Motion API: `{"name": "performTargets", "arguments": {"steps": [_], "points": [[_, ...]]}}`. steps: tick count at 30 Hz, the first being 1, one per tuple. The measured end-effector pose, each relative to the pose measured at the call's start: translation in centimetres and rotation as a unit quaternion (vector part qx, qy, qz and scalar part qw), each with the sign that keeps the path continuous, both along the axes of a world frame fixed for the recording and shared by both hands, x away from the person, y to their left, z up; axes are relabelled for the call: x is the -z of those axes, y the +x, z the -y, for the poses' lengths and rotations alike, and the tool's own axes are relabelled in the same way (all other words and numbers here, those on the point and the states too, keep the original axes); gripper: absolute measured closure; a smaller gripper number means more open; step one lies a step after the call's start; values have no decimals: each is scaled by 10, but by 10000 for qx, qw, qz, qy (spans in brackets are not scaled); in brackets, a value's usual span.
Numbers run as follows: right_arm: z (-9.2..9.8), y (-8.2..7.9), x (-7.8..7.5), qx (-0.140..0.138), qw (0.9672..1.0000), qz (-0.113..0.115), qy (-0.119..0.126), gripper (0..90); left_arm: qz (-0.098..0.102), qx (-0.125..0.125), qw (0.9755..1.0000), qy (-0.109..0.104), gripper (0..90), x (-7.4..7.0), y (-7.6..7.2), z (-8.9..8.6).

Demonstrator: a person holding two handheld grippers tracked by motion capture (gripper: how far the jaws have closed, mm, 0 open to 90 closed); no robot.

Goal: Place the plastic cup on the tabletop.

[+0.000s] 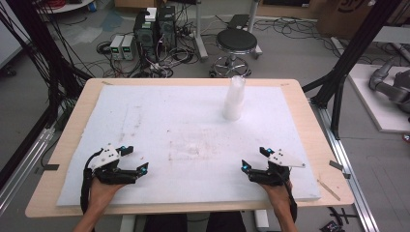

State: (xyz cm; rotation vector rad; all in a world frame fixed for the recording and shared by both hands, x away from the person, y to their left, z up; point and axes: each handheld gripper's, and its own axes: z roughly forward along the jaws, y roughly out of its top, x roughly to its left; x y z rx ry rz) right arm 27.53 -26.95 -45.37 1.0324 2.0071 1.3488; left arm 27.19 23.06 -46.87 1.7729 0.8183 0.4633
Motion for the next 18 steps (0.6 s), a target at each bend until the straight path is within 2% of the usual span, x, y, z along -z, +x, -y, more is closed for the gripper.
{"name": "performTargets", "arguments": {"steps": [18], "points": [[0, 1, 0, -43, 10000, 0, 14, 150, 4, 36, 10000, 18, 125, 0, 0, 1]]}}
